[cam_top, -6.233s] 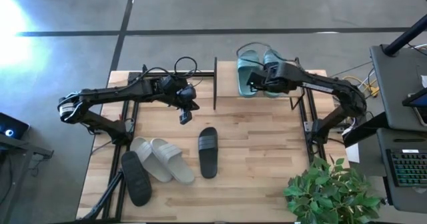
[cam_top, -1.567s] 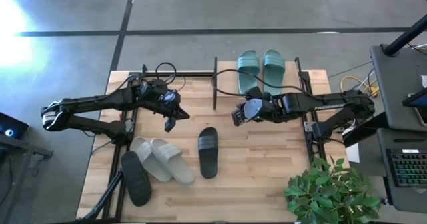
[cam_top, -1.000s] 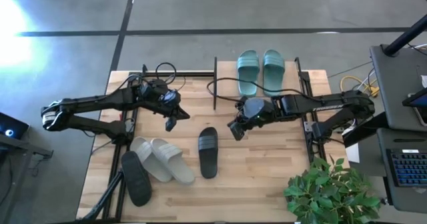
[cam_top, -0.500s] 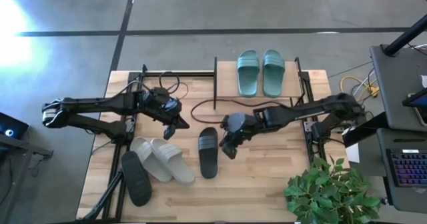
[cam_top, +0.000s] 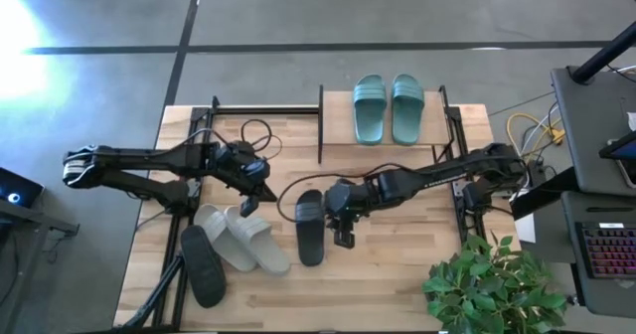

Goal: Pick and place slides into the shelf
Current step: Put the top black slipper under the shelf

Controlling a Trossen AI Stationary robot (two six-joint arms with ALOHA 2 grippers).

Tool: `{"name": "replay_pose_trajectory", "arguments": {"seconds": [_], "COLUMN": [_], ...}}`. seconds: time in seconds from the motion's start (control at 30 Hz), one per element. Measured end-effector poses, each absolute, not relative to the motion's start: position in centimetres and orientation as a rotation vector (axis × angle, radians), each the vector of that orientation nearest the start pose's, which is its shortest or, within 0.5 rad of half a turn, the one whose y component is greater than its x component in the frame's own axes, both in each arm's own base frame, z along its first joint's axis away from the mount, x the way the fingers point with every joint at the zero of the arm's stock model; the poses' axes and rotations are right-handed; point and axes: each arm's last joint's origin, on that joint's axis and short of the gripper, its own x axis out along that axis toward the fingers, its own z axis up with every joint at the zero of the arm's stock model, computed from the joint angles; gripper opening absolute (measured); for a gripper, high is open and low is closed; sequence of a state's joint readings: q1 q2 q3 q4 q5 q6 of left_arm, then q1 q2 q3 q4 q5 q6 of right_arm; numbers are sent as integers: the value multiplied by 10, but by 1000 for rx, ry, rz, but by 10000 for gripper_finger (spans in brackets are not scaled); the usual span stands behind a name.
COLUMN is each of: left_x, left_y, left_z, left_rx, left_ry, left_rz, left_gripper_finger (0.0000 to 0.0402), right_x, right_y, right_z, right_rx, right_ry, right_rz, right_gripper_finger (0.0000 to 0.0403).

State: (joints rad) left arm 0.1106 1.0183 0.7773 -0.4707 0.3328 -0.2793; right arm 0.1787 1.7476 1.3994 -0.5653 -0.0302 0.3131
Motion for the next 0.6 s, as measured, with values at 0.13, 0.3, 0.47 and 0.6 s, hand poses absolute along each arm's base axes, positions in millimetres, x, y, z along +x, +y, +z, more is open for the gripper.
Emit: {"name": "replay_pose_trajectory", "arguments": {"seconds": [0.13, 0.3, 0.47, 0.6], "left_x": [203, 199, 195, 191], "left_y": [7, 0, -7, -12], "left_z": [263, 260, 260, 262], "left_rx": [-384, -347, -306, -267], "left_ry": [764, 817, 839, 836], "left_rz": [-126, -107, -97, -97], "left_gripper_finger": [0, 0, 0, 0], "right_x": [377, 391, 405, 414], "right_y": [69, 76, 79, 77], "right_z": [249, 224, 207, 204], "right_rx": [114, -16, -143, -206], "right_ry": [936, 960, 972, 943], "right_rz": [40, 43, -83, -207], "right_gripper_finger": [164, 206, 216, 214]}}
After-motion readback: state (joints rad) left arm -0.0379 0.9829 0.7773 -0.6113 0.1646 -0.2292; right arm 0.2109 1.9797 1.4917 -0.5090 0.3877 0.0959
